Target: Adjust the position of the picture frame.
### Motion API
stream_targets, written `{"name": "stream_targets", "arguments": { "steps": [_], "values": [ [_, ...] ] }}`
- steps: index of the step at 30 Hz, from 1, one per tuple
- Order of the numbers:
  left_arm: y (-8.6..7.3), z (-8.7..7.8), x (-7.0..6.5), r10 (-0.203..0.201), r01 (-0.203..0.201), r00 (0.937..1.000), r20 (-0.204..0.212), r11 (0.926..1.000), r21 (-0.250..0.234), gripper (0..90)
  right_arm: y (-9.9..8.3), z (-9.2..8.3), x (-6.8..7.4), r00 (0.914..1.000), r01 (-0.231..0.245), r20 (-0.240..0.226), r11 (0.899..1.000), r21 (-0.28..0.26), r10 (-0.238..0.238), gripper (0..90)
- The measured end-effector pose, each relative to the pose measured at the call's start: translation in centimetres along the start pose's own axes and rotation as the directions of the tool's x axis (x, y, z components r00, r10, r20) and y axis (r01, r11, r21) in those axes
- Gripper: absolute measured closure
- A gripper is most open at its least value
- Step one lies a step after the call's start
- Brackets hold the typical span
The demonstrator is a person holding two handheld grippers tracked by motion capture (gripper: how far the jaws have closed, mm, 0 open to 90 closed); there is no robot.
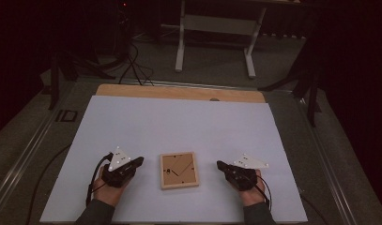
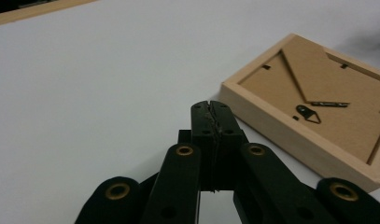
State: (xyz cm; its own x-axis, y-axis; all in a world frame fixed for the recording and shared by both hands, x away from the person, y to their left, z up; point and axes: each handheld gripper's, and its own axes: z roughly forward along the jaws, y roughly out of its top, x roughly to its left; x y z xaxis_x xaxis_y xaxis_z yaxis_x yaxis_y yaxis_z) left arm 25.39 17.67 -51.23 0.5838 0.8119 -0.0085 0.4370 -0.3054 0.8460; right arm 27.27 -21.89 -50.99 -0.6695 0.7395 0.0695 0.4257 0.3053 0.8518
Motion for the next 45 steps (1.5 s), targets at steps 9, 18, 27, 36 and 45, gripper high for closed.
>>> {"name": "stream_targets", "arguments": {
  "steps": [9,18,27,36,45],
  "values": [
    [0.5,1.8,-1.5,0.006,-0.006,0.9992,0.040,1.0000,0.002,89.5,0.0,0.6,1.0,0.9992,0.027,-0.030,0.999,0.019,-0.026,89.1],
    [0.5,2.9,-2.4,0.003,-0.005,0.9978,0.066,0.9996,0.026,89.5,-0.2,1.1,1.9,0.9966,0.052,-0.065,0.998,0.036,-0.049,89.3],
    [0.5,3.3,-2.6,-0.017,0.014,0.9970,0.076,0.9992,0.037,89.5,-0.3,1.9,3.4,0.9874,0.093,-0.135,0.993,0.075,-0.083,89.3],
    [0.3,3.7,-3.0,-0.016,0.010,0.9954,0.095,0.9981,0.061,89.5,-0.4,2.3,4.3,0.9792,0.131,-0.169,0.986,0.102,-0.113,89.3],
    [0.3,3.9,-3.1,-0.029,0.022,0.9946,0.099,0.9973,0.070,89.6,-0.6,2.6,4.7,0.9716,0.170,-0.189,0.976,0.135,-0.143,89.7]
  ]
}}
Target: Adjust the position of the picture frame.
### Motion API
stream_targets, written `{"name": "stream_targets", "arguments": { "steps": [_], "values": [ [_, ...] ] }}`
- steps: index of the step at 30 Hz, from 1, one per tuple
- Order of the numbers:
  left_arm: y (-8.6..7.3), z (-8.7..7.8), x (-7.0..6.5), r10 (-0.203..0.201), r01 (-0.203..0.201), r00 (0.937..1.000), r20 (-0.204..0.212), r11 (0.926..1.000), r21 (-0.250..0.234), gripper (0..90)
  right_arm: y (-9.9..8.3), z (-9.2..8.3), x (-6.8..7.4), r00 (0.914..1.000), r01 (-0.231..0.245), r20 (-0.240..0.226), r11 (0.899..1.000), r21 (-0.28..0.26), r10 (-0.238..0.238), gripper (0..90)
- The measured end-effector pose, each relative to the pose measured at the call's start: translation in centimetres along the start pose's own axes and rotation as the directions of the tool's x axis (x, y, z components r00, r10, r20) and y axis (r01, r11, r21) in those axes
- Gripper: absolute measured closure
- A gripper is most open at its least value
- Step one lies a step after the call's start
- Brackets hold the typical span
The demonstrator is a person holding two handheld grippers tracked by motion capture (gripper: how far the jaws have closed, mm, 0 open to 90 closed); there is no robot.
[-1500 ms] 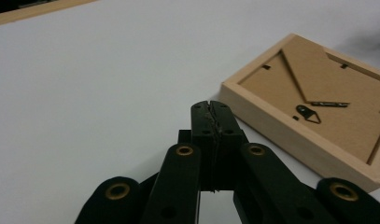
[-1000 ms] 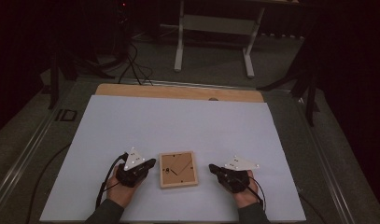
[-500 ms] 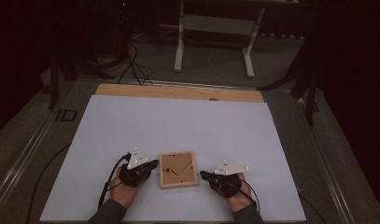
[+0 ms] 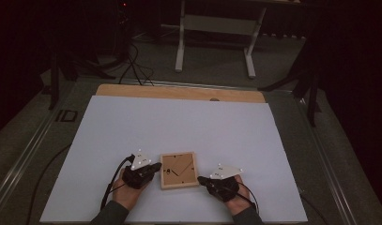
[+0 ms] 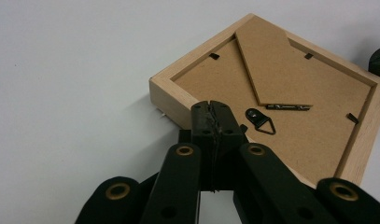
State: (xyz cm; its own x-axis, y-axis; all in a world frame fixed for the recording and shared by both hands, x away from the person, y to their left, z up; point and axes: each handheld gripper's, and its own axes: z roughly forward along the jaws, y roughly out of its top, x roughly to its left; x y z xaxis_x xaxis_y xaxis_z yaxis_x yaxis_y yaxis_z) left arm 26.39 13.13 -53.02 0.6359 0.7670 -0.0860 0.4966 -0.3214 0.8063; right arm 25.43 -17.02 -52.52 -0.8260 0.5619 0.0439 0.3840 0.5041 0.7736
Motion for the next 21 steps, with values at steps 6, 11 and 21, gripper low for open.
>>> {"name": "stream_targets", "arguments": {
  "steps": [6,11,21],
  "values": [
    [0.1,0.2,0.1,-0.011,0.010,0.9999,-0.007,0.9999,-0.006,89.7,0.0,0.0,0.0,1.0000,-0.003,-0.006,1.000,0.002,0.003,89.8],
    [0.2,0.3,0.3,-0.024,0.024,0.9997,0.002,0.9997,-0.007,89.7,0.0,0.0,0.1,1.0000,-0.003,-0.009,1.000,0.003,0.004,89.8],
    [0.5,0.8,1.2,-0.061,0.061,0.9981,-0.007,0.9980,-0.014,89.7,0.3,0.4,1.1,0.9990,0.023,-0.039,1.000,0.004,-0.023,89.8]
  ]
}}
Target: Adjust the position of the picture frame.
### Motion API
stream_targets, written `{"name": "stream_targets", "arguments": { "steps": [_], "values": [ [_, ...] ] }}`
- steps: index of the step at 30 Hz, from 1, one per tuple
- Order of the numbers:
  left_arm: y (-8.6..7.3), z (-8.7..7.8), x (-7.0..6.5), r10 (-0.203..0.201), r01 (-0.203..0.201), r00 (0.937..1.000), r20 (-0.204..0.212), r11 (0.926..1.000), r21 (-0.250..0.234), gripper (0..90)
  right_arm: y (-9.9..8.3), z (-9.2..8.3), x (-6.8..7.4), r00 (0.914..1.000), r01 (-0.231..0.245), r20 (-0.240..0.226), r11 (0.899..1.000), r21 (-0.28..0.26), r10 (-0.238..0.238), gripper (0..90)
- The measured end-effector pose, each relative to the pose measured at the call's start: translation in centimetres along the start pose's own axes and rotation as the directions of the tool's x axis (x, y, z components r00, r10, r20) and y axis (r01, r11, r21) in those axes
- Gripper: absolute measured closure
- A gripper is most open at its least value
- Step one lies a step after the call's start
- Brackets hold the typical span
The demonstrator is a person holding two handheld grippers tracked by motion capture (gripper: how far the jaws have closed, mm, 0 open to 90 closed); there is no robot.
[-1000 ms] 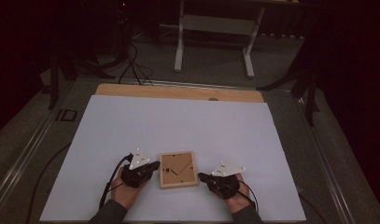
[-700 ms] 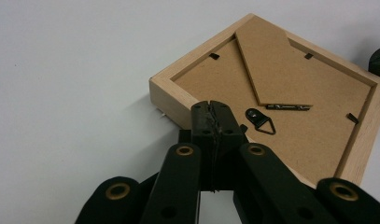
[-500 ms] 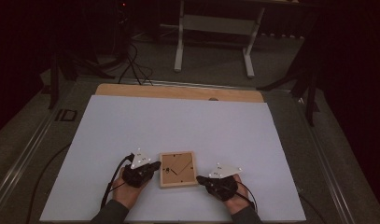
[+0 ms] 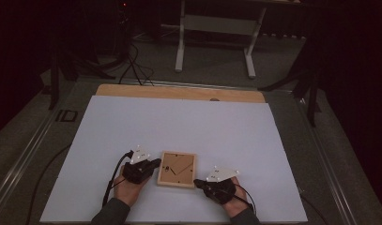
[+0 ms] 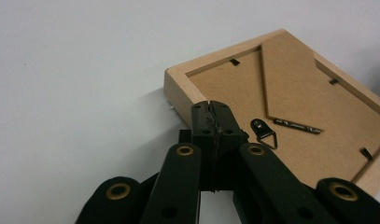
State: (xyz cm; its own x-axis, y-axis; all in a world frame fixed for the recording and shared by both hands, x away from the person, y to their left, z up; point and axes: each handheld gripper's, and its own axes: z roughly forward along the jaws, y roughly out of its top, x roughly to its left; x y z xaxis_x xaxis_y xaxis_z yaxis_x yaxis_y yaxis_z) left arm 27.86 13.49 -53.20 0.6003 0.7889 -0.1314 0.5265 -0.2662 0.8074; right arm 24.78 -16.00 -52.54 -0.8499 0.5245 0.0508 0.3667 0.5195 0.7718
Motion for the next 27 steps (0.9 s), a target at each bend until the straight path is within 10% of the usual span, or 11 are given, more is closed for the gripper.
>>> {"name": "stream_targets", "arguments": {
  "steps": [27],
  "values": [
    [0.0,-2.9,0.3,0.016,-0.016,0.9998,0.009,0.9995,-0.027,89.6,2.7,4.1,3.0,0.9944,0.087,-0.057,0.996,-0.029,-0.089,89.8]
  ]
}}
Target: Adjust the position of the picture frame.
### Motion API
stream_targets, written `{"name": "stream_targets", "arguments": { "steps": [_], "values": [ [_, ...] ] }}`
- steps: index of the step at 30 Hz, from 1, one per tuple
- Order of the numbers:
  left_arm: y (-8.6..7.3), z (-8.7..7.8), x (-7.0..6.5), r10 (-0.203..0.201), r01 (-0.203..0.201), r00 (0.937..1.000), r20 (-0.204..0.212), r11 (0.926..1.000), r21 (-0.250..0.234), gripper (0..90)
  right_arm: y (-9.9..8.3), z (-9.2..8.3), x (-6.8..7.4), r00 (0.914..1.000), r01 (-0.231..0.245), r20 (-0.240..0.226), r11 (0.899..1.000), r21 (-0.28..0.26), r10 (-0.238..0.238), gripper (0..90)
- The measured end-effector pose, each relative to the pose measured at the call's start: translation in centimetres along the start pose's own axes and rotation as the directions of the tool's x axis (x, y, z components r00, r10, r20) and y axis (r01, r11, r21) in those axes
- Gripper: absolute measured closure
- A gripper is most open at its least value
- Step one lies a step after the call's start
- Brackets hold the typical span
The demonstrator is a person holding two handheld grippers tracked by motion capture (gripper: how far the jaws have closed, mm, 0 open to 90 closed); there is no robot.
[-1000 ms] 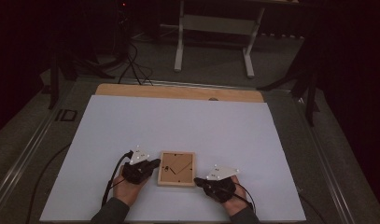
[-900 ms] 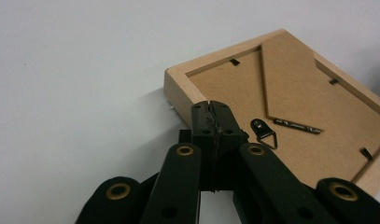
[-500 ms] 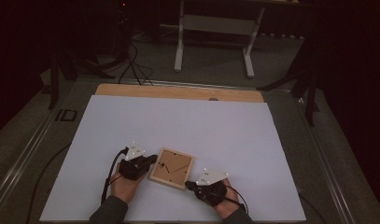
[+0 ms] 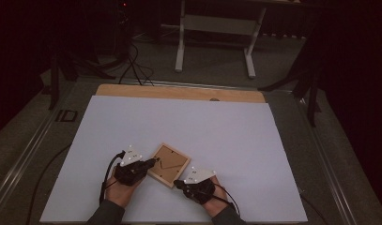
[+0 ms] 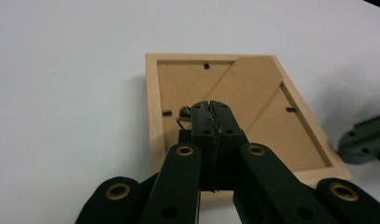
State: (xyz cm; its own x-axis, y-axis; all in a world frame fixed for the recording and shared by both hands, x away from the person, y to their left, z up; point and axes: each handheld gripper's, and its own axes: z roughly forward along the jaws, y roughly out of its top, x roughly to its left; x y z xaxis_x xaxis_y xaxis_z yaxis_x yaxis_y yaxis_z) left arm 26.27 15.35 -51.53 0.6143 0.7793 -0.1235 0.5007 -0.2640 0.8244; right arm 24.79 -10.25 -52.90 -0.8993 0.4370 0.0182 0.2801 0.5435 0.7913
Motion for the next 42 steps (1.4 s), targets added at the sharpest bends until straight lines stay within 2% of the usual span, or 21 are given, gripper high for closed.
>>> {"name": "stream_targets", "arguments": {
  "steps": [5,6,9,11,17,18,19,22,27,34,42],
  "values": [
    [-0.3,-1.0,0.1,-0.001,0.001,0.9999,-0.012,1.0000,-0.003,89.5,0.8,-0.1,-0.8,0.9994,-0.020,0.028,0.999,-0.041,0.021,89.8],
    [-0.3,-1.1,0.2,-0.003,0.003,0.9998,-0.022,1.0000,-0.004,89.5,1.1,-0.3,-1.7,0.9974,-0.048,0.052,0.997,-0.066,0.051,89.8],
    [-0.5,-1.3,0.7,-0.021,0.021,0.9992,-0.034,0.9998,-0.007,89.5,1.3,-0.4,-3.0,0.9912,-0.062,0.112,0.995,-0.080,0.071,89.8],
    [-0.6,-1.4,0.9,-0.031,0.031,0.9985,-0.045,0.9995,-0.007,89.6,1.3,-0.4,-3.6,0.9880,-0.073,0.130,0.994,-0.086,0.084,89.8],
    [-0.9,-1.3,0.9,-0.019,0.020,0.9980,-0.060,0.9997,0.014,89.5,1.5,-0.6,-5.1,0.9771,-0.107,0.173,0.989,-0.103,0.124,89.8],
    [-1.0,-1.4,0.9,-0.021,0.022,0.9979,-0.062,0.9996,0.016,89.5,1.5,-0.8,-5.8,0.9705,-0.128,0.190,0.985,-0.114,0.148,89.8],
    [-1.1,-1.4,0.9,-0.023,0.024,0.9978,-0.062,0.9995,0.020,89.6,1.5,-0.8,-6.1,0.9674,-0.140,0.195,0.983,-0.117,0.161,89.8],
    [-1.4,-1.6,1.0,-0.029,0.031,0.9974,-0.066,0.9991,0.029,89.6,1.4,-0.8,-6.7,0.9614,-0.166,0.201,0.979,-0.120,0.188,89.8],
    [-1.7,-1.7,0.7,-0.023,0.026,0.9971,-0.072,0.9987,0.043,89.6,1.3,-0.3,-7.3,0.9553,-0.185,0.213,0.977,-0.108,0.205,89.8],
    [-2.2,-1.8,0.3,-0.014,0.019,0.9979,-0.063,0.9967,0.078,89.6,1.2,0.2,-7.8,0.9519,-0.206,0.213,0.975,-0.089,0.220,89.8],
    [-2.5,-1.6,-0.1,0.000,0.007,0.9980,-0.062,0.9935,0.114,89.7,1.1,0.6,-8.0,0.9519,-0.218,0.201,0.972,-0.085,0.231,89.8]
  ]
}}
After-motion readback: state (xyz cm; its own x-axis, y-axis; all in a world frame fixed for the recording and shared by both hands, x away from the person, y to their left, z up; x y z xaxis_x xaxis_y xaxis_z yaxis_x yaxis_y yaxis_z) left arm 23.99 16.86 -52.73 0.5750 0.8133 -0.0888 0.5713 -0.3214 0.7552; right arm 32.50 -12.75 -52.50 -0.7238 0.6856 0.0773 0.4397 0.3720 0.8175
